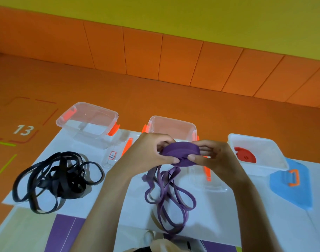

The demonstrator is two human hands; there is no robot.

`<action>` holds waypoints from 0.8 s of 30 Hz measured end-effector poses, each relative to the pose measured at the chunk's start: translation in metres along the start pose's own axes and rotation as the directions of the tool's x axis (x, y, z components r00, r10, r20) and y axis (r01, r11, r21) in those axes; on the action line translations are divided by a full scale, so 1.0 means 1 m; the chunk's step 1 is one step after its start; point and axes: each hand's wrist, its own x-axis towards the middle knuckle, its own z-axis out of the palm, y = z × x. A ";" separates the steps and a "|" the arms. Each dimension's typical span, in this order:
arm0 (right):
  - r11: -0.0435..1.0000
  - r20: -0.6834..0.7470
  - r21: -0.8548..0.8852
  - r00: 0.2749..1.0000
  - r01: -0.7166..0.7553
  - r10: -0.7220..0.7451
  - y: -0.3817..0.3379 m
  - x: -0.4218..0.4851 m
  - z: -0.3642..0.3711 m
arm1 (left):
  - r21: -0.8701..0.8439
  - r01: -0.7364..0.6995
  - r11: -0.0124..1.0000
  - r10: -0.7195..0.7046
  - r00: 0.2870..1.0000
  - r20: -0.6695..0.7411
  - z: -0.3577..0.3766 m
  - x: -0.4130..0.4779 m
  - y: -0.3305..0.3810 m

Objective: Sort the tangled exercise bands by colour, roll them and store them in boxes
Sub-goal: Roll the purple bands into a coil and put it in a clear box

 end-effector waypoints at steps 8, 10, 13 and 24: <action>0.989 0.017 -0.147 1.000 -0.017 0.019 -0.002 0.002 -0.001 | -0.054 0.042 0.998 -0.041 0.999 0.007 0.006 0.003 -0.007; 0.998 0.005 -0.057 0.999 -0.040 0.040 0.002 0.001 0.000 | -0.109 0.063 0.992 -0.064 0.998 -0.008 -0.001 0.001 -0.011; 0.988 0.044 -0.140 0.997 -0.061 0.068 0.004 0.005 0.008 | -0.008 0.047 0.999 -0.047 0.999 0.000 -0.002 0.001 -0.009; 0.995 0.021 -0.100 1.000 0.002 0.000 0.001 0.009 0.003 | 0.045 -0.018 0.999 0.018 1.000 -0.013 -0.003 0.006 -0.001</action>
